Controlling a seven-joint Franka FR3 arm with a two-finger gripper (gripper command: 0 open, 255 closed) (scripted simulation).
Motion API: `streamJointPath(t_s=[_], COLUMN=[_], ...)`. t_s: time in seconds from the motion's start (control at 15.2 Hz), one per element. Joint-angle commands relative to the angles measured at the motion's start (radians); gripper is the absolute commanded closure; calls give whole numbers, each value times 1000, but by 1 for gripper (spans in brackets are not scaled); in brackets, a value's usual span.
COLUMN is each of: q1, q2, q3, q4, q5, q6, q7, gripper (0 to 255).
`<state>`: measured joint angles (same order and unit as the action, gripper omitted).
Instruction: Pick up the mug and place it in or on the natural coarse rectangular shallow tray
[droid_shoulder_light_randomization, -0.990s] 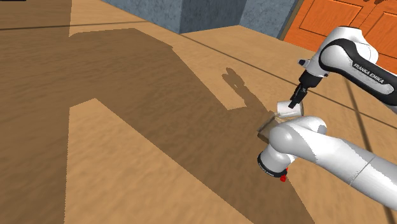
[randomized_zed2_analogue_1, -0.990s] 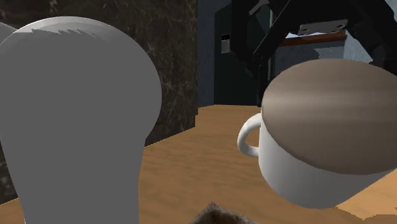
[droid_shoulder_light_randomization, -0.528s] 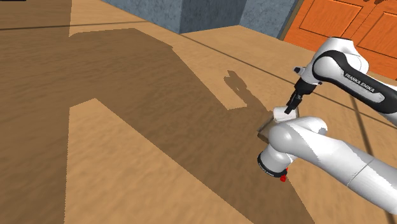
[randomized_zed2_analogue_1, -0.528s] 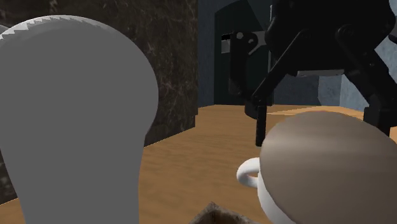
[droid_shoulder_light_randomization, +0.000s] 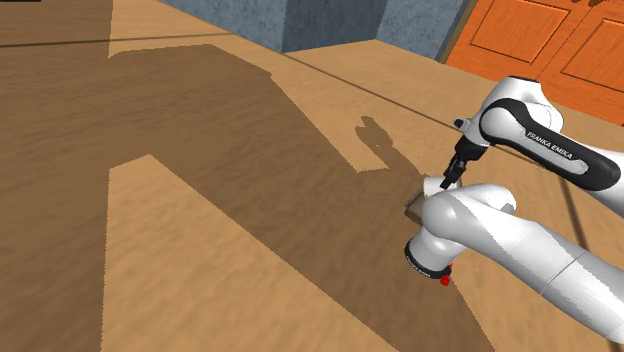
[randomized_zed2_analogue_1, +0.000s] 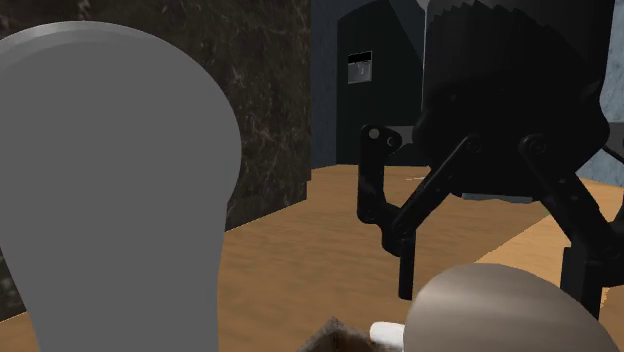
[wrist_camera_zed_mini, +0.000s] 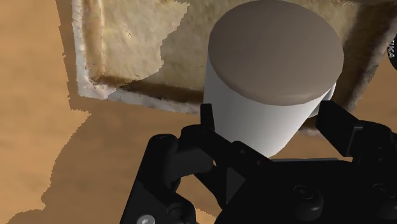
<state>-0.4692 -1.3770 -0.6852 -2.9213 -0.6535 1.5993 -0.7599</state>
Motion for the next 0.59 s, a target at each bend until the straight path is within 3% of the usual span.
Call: streamJointPath(t_s=[0.0,0.4,0.46,0.53], q1=[-4,-4,-4,-4], q2=[1,1,1,1], q3=[-11,-11,-11,-11], q4=[-11,-11,-11,-11], q5=[-11,-11,-11,-11], q6=[12,12,12,12], q7=[1,1,1,1], gripper=[255,255,0,0])
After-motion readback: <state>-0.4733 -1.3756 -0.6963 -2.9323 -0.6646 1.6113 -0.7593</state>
